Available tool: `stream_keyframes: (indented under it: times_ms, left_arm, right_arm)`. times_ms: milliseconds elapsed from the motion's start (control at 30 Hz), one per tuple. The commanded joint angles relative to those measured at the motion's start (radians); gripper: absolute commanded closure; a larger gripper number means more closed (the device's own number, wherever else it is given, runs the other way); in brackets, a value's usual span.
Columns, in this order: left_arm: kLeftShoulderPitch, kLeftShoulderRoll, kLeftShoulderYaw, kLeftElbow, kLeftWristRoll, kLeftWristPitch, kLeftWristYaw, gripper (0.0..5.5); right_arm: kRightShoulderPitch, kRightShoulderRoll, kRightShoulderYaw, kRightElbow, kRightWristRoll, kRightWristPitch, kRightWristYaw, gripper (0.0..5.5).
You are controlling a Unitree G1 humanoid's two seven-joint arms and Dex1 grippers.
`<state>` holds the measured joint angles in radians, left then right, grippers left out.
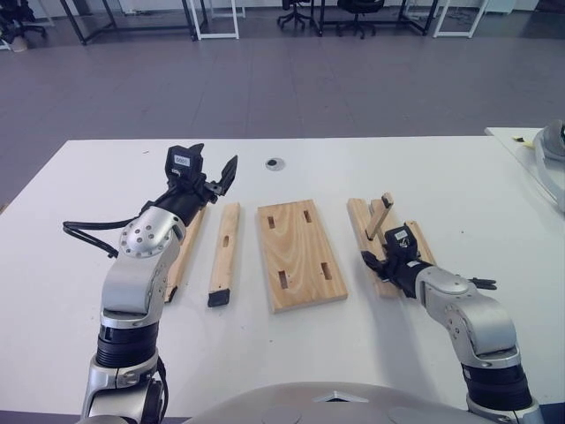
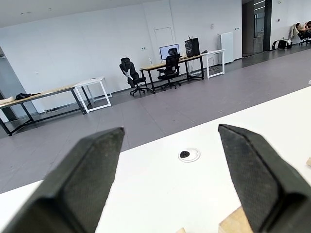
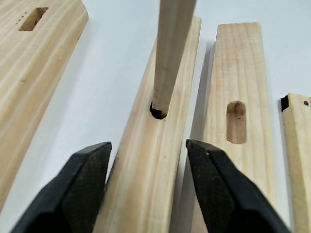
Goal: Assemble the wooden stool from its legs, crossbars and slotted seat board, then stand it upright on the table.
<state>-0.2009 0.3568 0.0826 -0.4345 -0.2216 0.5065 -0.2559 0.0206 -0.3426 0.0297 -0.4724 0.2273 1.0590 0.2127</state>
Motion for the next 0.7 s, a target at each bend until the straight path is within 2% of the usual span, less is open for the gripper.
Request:
stream_keyframes:
  times_ms: [33,200,333,433,500,700]
  left_arm:
    - [0.007,0.006,-0.006,-0.005,0.018,-0.001,0.001,1.94]
    - [0.01,0.004,-0.007,-0.004,0.02,-0.004,0.001,1.94]
    - [-0.001,-0.029,0.011,0.014,-0.021,0.008,0.0,1.94]
    - [-0.071,-0.153,0.118,0.018,-0.317,0.139,-0.009,1.94]
    - [-0.115,-0.205,0.195,0.031,-0.569,0.223,-0.021,1.94]
    - [-0.174,-0.215,0.3,0.079,-0.982,0.348,0.068,1.94]
  right_arm:
    - [0.003,-0.044,0.054,0.02,-0.041,0.011,0.0,3.39]
    - [-0.015,-0.04,0.081,0.028,-0.052,-0.002,0.004,3.43]
    - [-0.094,0.023,0.02,0.031,-0.042,-0.208,0.005,3.43]
    - [-0.155,0.0,0.061,0.034,-0.063,-0.432,0.089,3.43]
    - [-0.201,-0.003,0.086,0.056,-0.052,-0.511,0.154,3.43]
    - [-0.277,0.038,0.1,0.055,0.032,-0.633,0.284,3.43]
